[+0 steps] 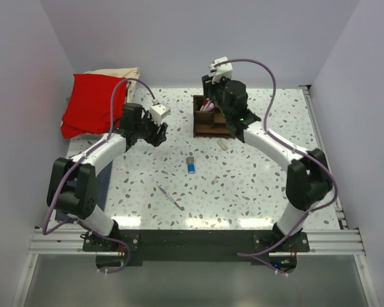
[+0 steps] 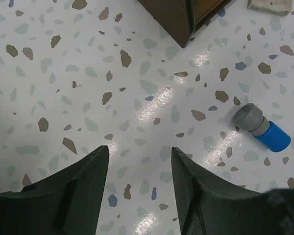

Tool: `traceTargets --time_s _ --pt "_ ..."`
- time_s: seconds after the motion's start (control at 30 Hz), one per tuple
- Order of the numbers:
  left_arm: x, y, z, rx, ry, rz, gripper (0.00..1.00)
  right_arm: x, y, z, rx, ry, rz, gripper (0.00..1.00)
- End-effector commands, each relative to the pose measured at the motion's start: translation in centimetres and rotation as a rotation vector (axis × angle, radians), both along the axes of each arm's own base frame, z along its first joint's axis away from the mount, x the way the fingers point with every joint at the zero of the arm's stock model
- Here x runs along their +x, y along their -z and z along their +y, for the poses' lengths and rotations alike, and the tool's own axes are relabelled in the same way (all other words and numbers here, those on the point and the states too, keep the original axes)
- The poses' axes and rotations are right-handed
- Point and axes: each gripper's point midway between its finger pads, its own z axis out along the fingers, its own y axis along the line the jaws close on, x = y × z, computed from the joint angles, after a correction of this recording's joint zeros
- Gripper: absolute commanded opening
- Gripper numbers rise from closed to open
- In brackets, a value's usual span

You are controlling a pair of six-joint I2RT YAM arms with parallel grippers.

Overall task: Sort the stationery into containers
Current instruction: Pick up the stationery from the center of the board.

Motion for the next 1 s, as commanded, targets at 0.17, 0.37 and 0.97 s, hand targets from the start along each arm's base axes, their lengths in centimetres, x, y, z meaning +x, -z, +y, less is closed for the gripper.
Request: traceTargets --time_s 0.17,0.37,0.97 --pt "-1.3 -4.6 1.8 0.046 0.038 -0.169 0.82 -12.7 4.4 1.9 -0.406 -0.634 0.276 0.72" --pt "-2.0 -3.8 4.1 0.09 -0.054 -0.174 0.88 -17.5 8.5 2.0 -0.773 -1.075 0.297 0.78" --pt "-3.8 -1.5 7.6 -0.056 -0.27 0.046 0.88 -21.7 19.6 6.9 -1.524 -1.798 -0.435 0.75"
